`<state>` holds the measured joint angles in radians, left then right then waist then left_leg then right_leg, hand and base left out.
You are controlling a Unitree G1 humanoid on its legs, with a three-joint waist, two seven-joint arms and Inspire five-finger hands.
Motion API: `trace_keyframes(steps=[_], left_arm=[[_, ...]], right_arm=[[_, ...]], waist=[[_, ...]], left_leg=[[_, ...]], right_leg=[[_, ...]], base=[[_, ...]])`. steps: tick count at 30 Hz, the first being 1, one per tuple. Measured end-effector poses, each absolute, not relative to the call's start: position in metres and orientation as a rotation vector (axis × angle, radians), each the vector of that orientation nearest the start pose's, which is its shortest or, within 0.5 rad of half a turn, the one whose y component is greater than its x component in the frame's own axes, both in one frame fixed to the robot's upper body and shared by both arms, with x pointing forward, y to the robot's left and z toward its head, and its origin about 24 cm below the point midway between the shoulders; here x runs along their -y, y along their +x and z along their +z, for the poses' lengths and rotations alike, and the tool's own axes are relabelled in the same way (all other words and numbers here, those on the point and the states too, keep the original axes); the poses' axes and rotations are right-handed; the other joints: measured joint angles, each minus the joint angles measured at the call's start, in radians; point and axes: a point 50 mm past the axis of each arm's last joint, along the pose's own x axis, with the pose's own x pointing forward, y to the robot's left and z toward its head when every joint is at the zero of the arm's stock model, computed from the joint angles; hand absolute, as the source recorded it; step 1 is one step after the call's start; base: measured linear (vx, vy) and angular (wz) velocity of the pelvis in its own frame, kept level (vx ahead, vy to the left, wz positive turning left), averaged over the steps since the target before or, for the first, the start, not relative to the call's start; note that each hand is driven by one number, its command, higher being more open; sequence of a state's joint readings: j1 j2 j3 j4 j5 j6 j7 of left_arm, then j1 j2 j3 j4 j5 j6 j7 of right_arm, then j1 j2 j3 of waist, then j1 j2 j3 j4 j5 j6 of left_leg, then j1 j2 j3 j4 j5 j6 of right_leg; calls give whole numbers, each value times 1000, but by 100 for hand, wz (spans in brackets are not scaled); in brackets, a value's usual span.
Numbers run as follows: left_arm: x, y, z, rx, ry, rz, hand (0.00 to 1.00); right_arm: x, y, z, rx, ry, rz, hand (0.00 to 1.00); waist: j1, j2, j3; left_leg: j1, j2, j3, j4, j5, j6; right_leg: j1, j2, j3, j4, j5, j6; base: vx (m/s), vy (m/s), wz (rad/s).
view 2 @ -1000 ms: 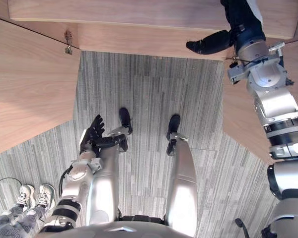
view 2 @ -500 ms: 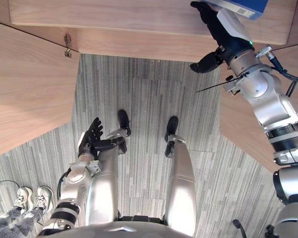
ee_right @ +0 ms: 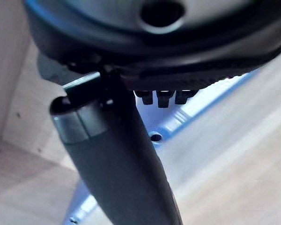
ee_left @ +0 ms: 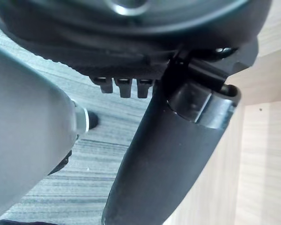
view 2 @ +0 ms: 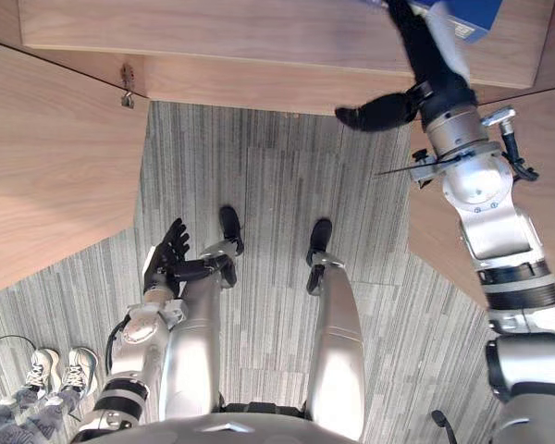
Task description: Walk over to the cabinet, pick up the folder, carry it to the office cabinet, place the folder inside the office cabinet, then close the office cabinet door
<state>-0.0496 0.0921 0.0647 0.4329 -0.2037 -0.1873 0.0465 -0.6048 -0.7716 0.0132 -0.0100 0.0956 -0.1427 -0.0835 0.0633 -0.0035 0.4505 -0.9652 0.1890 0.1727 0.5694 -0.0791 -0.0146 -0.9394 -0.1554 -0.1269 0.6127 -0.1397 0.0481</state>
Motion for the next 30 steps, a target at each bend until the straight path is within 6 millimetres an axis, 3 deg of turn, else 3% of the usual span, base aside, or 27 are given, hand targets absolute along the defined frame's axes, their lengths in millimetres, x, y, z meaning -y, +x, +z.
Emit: trace_keyframes(steps=[8,14,23,30], left_arm=[[-182,253,-18,-156,-123,167,100],[-179,258,-12,-133,-134,175,100],[-174,261,0,-80,-151,172,100],[-176,257,3,-62,-148,179,100]], right_arm=[[221,291,308,974,-494,-194,0],[208,296,305,980,-584,-196,0],[212,306,306,940,-622,-250,0],[202,320,299,888,-754,-269,0]], waist=[[10,0,0],[15,1,0],[22,2,0],[26,2,0]], left_leg=[[-31,14,11,67,-32,5],[-56,20,11,95,-37,6],[-65,13,10,97,-38,10],[-64,9,10,82,-35,12]], right_leg=[[-31,1,13,42,-8,2],[-59,0,17,69,-10,0],[-61,-11,10,71,-9,1],[-64,-13,11,61,-9,1]], base=[[8,17,-8],[0,0,0],[8,6,1],[38,7,1]])
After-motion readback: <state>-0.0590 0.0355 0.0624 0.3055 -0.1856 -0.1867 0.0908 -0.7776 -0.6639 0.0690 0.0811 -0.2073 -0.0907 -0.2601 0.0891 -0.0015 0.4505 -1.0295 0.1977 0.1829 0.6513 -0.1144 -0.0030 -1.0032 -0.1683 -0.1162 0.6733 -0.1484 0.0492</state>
